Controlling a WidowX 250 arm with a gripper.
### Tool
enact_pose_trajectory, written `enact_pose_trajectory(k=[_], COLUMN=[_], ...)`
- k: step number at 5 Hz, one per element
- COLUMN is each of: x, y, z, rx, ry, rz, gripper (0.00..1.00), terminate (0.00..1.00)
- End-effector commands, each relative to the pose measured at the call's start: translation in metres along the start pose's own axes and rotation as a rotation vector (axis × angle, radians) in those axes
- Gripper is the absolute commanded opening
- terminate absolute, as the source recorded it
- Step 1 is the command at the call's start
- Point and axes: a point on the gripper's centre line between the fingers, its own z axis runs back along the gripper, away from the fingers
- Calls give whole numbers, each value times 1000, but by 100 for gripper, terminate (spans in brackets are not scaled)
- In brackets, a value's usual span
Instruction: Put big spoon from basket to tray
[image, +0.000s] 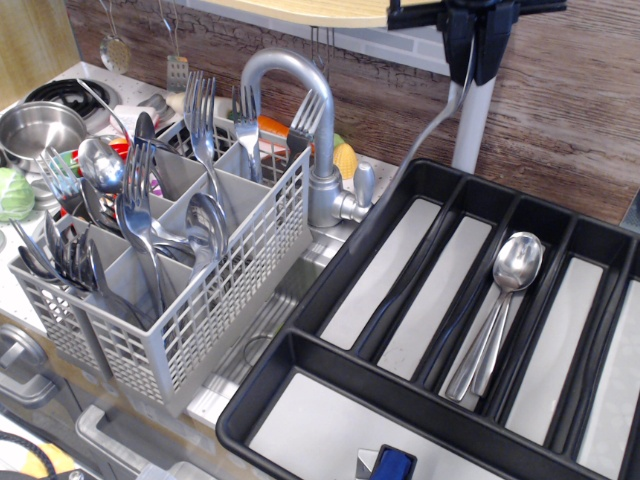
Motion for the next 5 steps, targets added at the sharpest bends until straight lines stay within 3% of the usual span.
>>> enact_pose_trajectory(k=[1,3,5], x=[-12,-19,-22], y=[-11,-33,-36], z=[2,-21,-46], rx=[-143,-198,-281], ry=[7,76,95], rz=[58,131,164], gripper=[0,0,0], terminate=[0,0,0])
